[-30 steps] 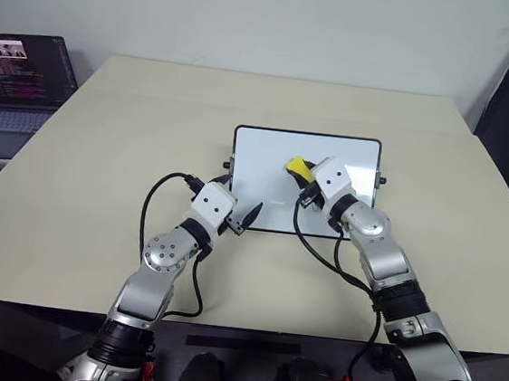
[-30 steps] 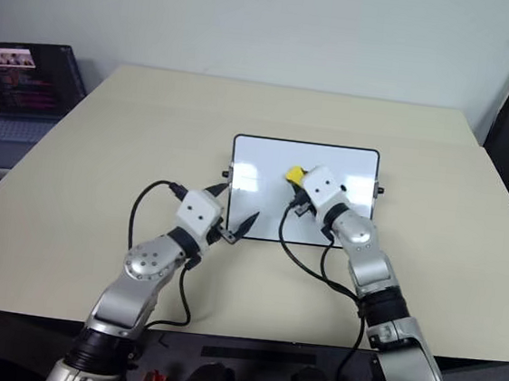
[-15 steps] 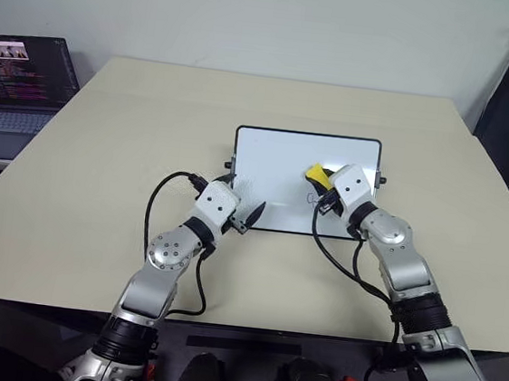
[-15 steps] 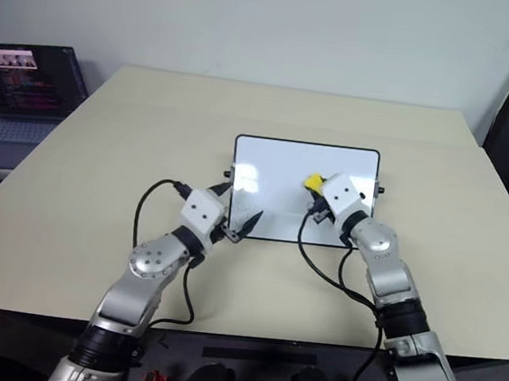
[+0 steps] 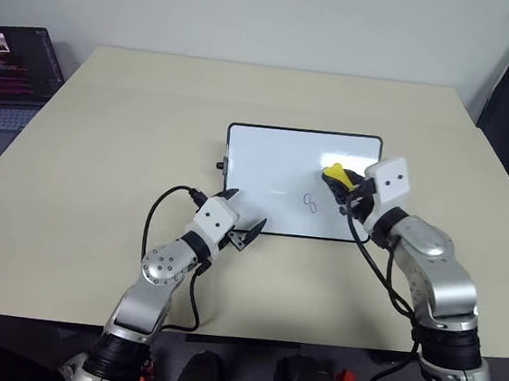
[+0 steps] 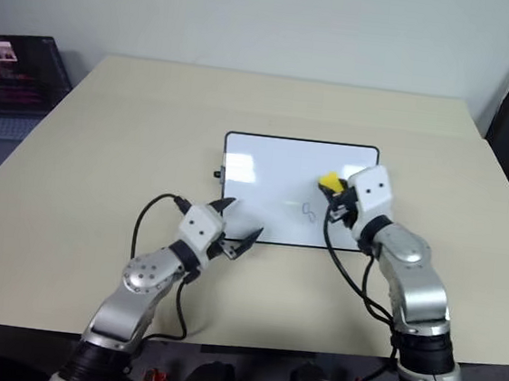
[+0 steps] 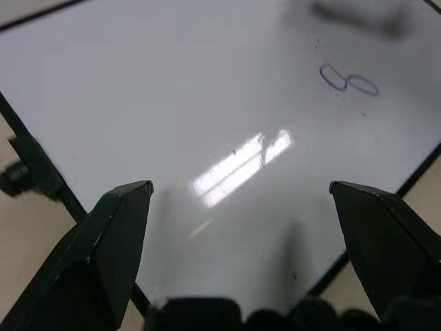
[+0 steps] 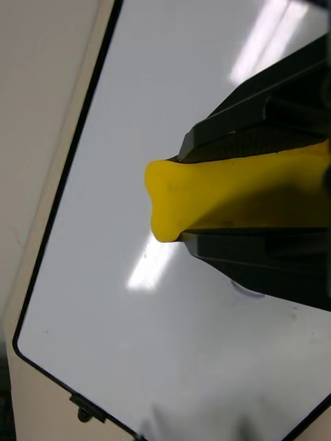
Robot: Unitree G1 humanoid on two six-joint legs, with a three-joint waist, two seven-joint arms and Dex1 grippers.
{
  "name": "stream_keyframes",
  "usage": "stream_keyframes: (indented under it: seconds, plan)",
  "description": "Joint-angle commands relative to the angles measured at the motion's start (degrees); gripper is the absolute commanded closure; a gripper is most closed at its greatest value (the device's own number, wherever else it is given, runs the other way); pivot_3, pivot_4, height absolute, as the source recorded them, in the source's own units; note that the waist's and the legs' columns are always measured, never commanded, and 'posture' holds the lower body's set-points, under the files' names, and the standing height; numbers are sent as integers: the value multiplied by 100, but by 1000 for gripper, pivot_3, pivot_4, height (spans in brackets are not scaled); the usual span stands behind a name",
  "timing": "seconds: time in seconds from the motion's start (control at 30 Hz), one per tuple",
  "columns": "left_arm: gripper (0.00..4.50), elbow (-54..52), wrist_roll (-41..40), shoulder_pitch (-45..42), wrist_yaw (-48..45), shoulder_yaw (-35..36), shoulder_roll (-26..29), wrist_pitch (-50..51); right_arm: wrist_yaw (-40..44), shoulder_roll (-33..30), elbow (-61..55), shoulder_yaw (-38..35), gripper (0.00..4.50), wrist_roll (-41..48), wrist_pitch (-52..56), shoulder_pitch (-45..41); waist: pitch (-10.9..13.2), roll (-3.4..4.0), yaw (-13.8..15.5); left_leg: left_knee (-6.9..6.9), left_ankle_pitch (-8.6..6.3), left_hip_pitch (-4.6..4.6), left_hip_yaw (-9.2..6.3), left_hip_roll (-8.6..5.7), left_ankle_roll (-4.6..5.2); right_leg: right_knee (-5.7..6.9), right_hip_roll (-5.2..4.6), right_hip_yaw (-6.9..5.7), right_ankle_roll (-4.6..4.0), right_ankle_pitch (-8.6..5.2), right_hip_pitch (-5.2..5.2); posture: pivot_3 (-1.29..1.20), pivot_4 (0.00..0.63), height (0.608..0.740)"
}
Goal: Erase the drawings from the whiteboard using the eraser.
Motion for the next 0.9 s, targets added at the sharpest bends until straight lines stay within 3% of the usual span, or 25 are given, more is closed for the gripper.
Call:
stream_keyframes:
  seconds: [0.03, 0.23, 0.6, 0.9]
  plan:
    - [0, -466, -101, 99, -57, -71, -21, 21, -54, -52, -370, -221, 3509, 160, 50, 50, 1, 0, 1, 0, 0, -3, 1, 0, 0, -2, -1, -1, -1, 1, -1, 0, 150, 740]
    - [0, -497, -99, 142, -93, -181, -83, 59, -176, -36, -43, -136, 3509, 22, -391, 20, 1, 0, 0, 8, 1, 0, 11, -8, 0, 0, 2, -8, 24, -14, 1, 0, 150, 740]
    - [0, -492, -52, 34, -89, -262, -147, 118, -353, 423, 1720, 679, 3509, -667, -1697, 163, -3, -3, -20, 12, 1, 24, 22, -6, 0, 12, 28, 4, 16, -9, 11, 0, 150, 740]
    - [0, -594, -37, 81, -47, -247, -154, 205, 388, 373, 1466, 1137, 3509, -470, -2012, 782, -5, -6, -46, 15, 2, 94, 28, -3, 2, 15, 28, 5, 9, -6, 77, 0, 150, 740]
